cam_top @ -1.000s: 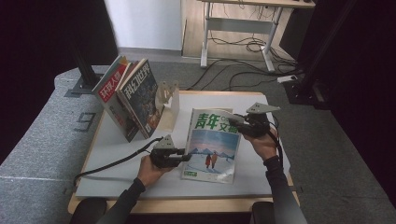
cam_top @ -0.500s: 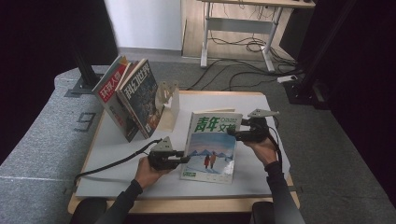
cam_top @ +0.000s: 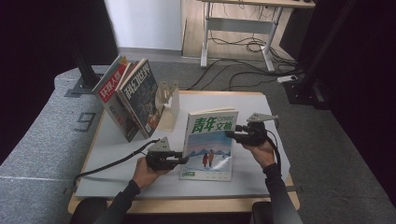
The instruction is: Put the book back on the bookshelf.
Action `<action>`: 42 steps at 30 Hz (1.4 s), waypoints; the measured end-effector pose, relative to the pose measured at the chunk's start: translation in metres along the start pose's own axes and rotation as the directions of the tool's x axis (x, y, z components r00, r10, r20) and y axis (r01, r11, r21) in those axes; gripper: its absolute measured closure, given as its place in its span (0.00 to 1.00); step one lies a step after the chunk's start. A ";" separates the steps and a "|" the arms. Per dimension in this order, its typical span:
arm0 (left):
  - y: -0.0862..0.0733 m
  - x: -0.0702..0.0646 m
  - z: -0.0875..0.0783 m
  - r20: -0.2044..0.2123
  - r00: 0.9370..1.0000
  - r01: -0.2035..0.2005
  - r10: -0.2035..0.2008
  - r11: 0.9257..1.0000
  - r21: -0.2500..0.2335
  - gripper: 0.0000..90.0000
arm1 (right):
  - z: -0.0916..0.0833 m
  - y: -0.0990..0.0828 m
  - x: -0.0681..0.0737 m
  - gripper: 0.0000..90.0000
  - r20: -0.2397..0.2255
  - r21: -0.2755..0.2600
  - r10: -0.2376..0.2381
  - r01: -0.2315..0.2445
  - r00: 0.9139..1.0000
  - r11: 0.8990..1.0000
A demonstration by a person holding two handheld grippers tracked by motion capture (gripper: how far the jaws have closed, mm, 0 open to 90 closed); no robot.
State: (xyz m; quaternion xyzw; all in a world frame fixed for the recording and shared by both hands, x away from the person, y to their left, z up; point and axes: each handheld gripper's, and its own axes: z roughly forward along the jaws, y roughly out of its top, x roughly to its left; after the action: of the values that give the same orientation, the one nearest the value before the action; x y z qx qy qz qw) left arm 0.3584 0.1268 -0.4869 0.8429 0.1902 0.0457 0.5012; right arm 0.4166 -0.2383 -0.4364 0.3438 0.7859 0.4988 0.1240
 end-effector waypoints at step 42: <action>-0.005 0.001 -0.009 -0.055 0.993 -0.109 0.107 0.993 -0.045 0.83 | -0.023 0.021 0.014 0.29 0.066 -0.078 -0.114 0.119 0.991 0.990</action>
State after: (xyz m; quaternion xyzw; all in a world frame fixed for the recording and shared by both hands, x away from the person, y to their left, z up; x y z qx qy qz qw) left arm 0.3558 0.1370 -0.4874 0.8384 0.1561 0.0993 0.5128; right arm 0.4023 -0.2398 -0.4054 0.3071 0.7793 0.5118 0.1908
